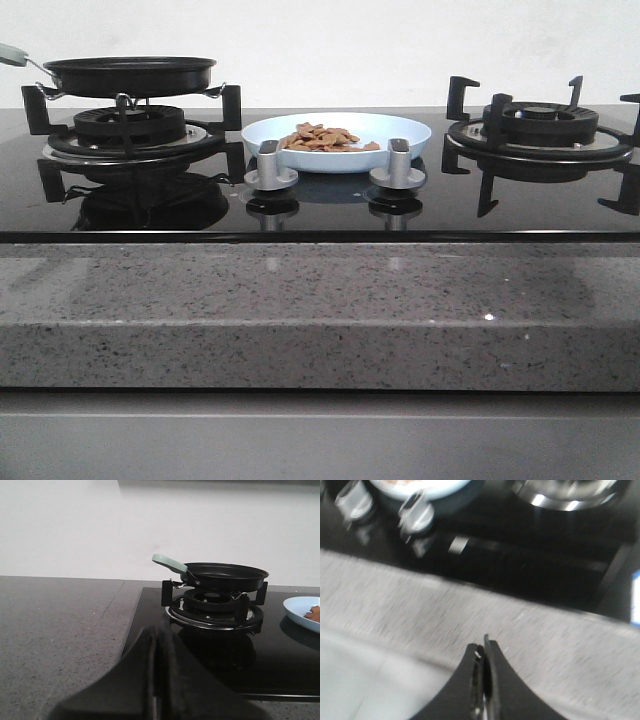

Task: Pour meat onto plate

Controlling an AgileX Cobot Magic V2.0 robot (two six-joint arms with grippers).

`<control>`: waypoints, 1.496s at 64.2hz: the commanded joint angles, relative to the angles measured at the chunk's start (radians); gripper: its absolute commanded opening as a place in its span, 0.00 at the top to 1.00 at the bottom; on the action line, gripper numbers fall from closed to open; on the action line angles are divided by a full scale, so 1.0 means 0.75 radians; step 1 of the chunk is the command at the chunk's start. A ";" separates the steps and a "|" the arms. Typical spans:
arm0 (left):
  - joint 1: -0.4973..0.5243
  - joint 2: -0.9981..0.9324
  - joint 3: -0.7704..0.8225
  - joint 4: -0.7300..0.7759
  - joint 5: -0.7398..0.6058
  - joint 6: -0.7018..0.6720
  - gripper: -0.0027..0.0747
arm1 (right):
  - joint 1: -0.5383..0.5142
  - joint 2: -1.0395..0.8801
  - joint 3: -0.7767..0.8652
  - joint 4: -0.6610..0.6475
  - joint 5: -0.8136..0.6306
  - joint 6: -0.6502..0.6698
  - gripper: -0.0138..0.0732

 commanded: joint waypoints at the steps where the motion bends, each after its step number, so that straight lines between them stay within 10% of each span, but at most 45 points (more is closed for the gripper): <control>1: -0.001 -0.021 0.009 -0.011 -0.112 -0.003 0.99 | -0.043 -0.095 0.066 -0.017 -0.259 -0.008 0.92; 38: -0.001 -0.021 0.009 -0.011 -0.112 -0.003 0.99 | -0.168 -0.631 0.805 -0.017 -0.977 -0.008 0.92; 96: -0.001 -0.021 0.009 -0.011 -0.112 -0.003 0.99 | -0.209 -0.631 0.801 -0.236 -1.050 0.186 0.92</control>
